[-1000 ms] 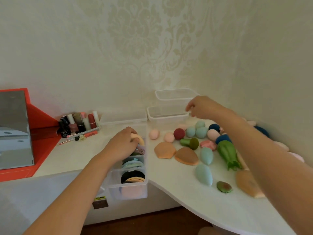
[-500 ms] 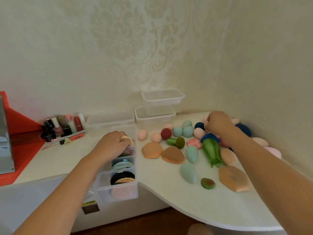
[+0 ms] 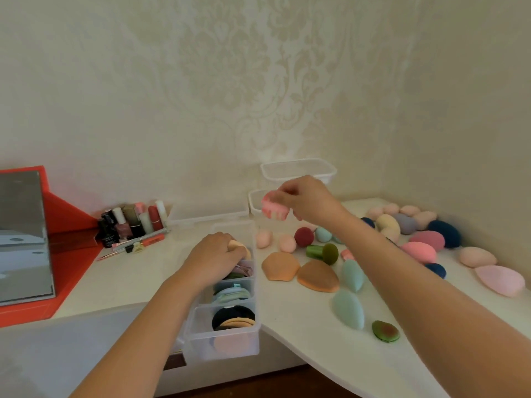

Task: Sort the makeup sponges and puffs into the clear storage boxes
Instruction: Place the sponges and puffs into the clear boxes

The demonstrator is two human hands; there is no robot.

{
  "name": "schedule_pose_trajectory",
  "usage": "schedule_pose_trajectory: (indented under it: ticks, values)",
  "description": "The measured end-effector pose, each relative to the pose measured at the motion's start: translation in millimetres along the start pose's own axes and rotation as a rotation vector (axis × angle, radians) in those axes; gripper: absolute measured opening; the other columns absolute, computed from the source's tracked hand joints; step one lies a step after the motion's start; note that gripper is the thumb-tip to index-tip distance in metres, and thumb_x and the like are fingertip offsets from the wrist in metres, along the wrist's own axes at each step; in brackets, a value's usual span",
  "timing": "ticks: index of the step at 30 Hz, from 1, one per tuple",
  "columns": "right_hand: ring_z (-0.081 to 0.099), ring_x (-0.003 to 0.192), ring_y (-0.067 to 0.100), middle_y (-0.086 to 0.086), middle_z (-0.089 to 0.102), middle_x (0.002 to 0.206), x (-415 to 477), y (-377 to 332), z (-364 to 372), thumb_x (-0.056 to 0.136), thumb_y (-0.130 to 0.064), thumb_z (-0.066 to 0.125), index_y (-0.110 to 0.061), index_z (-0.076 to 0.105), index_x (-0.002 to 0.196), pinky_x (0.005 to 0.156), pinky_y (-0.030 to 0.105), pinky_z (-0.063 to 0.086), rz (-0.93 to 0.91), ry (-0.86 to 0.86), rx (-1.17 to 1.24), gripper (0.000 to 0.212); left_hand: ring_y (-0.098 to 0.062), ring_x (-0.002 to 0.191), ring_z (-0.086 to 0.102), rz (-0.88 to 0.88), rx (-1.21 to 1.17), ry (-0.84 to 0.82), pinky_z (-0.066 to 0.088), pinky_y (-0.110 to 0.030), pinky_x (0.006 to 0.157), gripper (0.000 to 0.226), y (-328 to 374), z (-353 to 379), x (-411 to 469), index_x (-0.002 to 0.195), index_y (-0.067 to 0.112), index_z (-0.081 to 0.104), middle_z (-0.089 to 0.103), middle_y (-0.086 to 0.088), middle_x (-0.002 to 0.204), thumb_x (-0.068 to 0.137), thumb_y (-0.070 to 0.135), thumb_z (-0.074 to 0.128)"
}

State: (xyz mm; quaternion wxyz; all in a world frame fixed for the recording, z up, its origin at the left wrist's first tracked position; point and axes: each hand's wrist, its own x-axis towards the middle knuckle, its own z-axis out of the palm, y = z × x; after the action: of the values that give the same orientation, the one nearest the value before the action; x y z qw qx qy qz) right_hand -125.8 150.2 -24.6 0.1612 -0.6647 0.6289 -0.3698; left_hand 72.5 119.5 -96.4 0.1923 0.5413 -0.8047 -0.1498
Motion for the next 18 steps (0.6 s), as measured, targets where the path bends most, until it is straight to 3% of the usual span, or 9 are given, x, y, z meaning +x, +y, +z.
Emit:
schedule_pose_trajectory:
  ticks: [4, 7, 10, 15, 18]
  values:
    - [0.044, 0.040, 0.001, -0.002, 0.056, 0.054, 7.3, -9.7, 34.0, 0.089, -0.030, 0.063, -0.006, 0.072, 0.083, 0.051, 0.016, 0.039, -0.032, -0.121, 0.044, 0.026, -0.020, 0.100, 0.047, 0.026, 0.034, 0.020, 0.038, -0.032, 0.081, 0.023, -1.3, 0.8, 1.2, 0.102, 0.019, 0.062, 0.052, 0.000, 0.098, 0.086, 0.032, 0.051]
    - [0.053, 0.049, 0.003, 0.002, 0.063, 0.064, 11.9, -14.0, 50.7, 0.088, -0.018, 0.064, -0.007, 0.071, 0.086, 0.060, 0.021, 0.048, -0.060, -0.184, 0.007, 0.014, -0.020, 0.100, 0.047, 0.040, 0.024, 0.029, 0.037, -0.031, 0.079, 0.025, -2.0, 1.0, 0.8, 0.107, 0.021, 0.059, 0.051, 0.001, 0.095, 0.087, 0.031, 0.050]
    - [0.050, 0.055, 0.005, 0.000, 0.060, 0.067, 15.2, -17.1, 62.3, 0.086, -0.015, 0.065, -0.004, 0.071, 0.093, 0.057, 0.017, 0.041, -0.098, -0.183, -0.109, 0.014, -0.019, 0.099, 0.048, 0.047, 0.000, 0.043, 0.038, -0.031, 0.076, 0.030, -3.0, 1.1, 0.4, 0.113, 0.024, 0.058, 0.053, 0.001, 0.096, 0.086, 0.032, 0.052]
    - [0.053, 0.066, 0.011, 0.005, 0.067, 0.081, 20.2, -18.8, 68.6, 0.084, -0.019, 0.067, -0.006, 0.071, 0.092, 0.056, 0.014, 0.037, -0.145, -0.198, -0.216, 0.016, -0.016, 0.087, 0.051, 0.064, -0.041, 0.071, 0.037, -0.029, 0.066, 0.013, -1.5, 0.1, -1.1, 0.095, 0.027, 0.060, 0.055, 0.002, 0.089, 0.083, 0.030, 0.056]
    - [0.053, 0.076, 0.011, 0.003, 0.066, 0.086, 20.2, -19.5, 66.2, 0.084, -0.021, 0.067, -0.007, 0.072, 0.093, 0.054, 0.016, 0.034, -0.198, -0.171, -0.242, 0.017, -0.016, 0.093, 0.053, 0.070, -0.093, 0.069, 0.038, -0.028, 0.069, 0.015, -1.8, -0.8, -2.5, 0.093, 0.038, 0.056, 0.055, 0.004, 0.093, 0.082, 0.029, 0.058]
